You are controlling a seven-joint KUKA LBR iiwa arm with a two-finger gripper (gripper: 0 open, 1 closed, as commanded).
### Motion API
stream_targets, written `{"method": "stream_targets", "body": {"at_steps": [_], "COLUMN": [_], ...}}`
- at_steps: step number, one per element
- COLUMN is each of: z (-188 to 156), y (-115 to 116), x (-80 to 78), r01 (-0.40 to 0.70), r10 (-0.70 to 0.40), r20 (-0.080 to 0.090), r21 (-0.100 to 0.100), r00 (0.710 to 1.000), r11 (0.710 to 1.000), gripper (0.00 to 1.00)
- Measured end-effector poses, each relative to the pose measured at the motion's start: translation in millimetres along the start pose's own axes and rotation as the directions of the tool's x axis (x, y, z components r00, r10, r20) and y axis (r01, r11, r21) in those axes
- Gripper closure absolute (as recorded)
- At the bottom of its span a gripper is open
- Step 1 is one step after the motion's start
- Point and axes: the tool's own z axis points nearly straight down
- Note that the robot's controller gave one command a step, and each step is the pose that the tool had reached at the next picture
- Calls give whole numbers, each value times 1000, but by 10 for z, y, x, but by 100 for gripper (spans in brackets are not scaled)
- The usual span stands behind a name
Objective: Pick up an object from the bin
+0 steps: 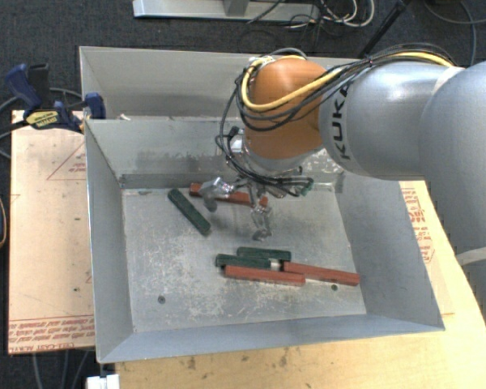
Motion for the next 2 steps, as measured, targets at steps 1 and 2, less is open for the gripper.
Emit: {"method": "stream_targets", "body": {"at_steps": [1, 2], "z": [103, 324], "y": [357, -677], "x": [-8, 719], "r01": [70, 92], "r10": [-70, -92], "r20": [1, 1], "r21": [-5, 0], "r00": [998, 996], "r11": [998, 996], "gripper": [0, 0]}}
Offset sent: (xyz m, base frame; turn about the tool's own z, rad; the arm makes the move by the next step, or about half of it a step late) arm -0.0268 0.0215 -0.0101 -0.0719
